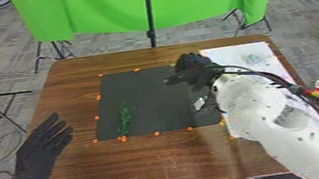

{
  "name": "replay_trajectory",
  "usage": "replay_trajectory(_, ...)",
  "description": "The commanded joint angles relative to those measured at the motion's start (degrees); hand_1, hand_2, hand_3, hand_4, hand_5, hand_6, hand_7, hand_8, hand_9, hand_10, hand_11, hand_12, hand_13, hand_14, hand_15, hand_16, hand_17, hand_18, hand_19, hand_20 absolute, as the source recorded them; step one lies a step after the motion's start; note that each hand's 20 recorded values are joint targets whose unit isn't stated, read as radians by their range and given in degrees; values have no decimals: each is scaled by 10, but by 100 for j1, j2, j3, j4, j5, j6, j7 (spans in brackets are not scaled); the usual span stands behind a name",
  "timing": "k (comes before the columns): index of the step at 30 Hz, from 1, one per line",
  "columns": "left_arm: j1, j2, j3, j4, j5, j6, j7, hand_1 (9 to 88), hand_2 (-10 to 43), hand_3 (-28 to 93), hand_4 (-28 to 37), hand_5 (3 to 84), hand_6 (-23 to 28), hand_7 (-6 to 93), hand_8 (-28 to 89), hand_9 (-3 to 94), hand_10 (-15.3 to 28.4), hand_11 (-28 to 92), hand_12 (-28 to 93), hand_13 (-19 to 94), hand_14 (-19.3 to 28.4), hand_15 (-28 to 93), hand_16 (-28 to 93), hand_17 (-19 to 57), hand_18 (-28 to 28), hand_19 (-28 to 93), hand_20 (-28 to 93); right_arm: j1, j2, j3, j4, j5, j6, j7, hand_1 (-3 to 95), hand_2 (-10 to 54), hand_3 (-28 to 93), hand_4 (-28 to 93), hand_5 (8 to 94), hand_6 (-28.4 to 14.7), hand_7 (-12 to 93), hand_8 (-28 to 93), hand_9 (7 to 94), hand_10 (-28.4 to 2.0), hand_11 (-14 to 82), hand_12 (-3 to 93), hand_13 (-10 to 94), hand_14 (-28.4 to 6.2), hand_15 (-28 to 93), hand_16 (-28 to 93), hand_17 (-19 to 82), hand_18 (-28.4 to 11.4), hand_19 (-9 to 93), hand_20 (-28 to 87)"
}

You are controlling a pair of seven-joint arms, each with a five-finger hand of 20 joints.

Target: Arrange flowers

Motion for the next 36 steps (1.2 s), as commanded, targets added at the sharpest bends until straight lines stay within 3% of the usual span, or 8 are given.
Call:
replay_trajectory(1,193,-25,-92,-38,44,18,-48,234,-6,690,-275,319,36,201,-91,287,121,247,174,241,140,392,9,-82,211,502,103,-2053,1474,2015,-549,-88,195,630,206,-89,685,-282,646,-36,491,-149,729,-127,618,445,685,-123,811,383,365,-209,932,523)
replay_trajectory(9,269,-24,-138,-77,34,34,-45,234,-5,689,-274,319,36,202,-91,287,121,247,174,241,140,392,9,-82,211,501,102,-3951,1673,3942,-932,-33,436,1175,193,-95,678,-283,626,-26,400,-145,708,-133,622,452,657,-131,821,389,345,-211,932,513)
replay_trajectory(12,311,-35,-160,-93,36,50,-18,234,-5,689,-273,320,37,202,-91,287,122,247,173,240,141,392,9,-83,211,501,102,-4336,1759,4290,-1016,-33,233,1317,192,-95,659,-283,602,-36,404,-138,699,-135,625,452,643,-136,826,388,341,-209,932,507)
replay_trajectory(21,349,-54,-154,-123,41,58,-36,234,-4,688,-273,321,37,202,-92,287,121,248,173,241,140,390,9,-82,210,501,103,-4773,1747,4764,-935,206,-747,1786,218,-95,545,-283,531,-59,457,-155,619,-144,627,441,577,-149,821,365,300,-208,910,460)
replay_trajectory(31,335,-84,-179,-127,46,66,-54,233,-5,690,-274,323,38,200,-91,287,121,247,173,240,140,393,9,-83,210,501,103,-4901,1738,4672,-658,-203,-603,1921,184,-95,591,-283,481,-81,396,-143,562,-157,625,412,533,-158,816,335,289,-208,898,432)
replay_trajectory(36,313,-104,-171,-118,43,66,-75,233,-4,690,-273,323,38,199,-90,288,122,248,174,240,140,393,8,-82,210,501,103,-4802,1786,4442,-370,-415,-384,1960,193,-95,636,-282,486,-72,418,-146,569,-151,630,403,534,-153,818,323,288,-206,897,424)
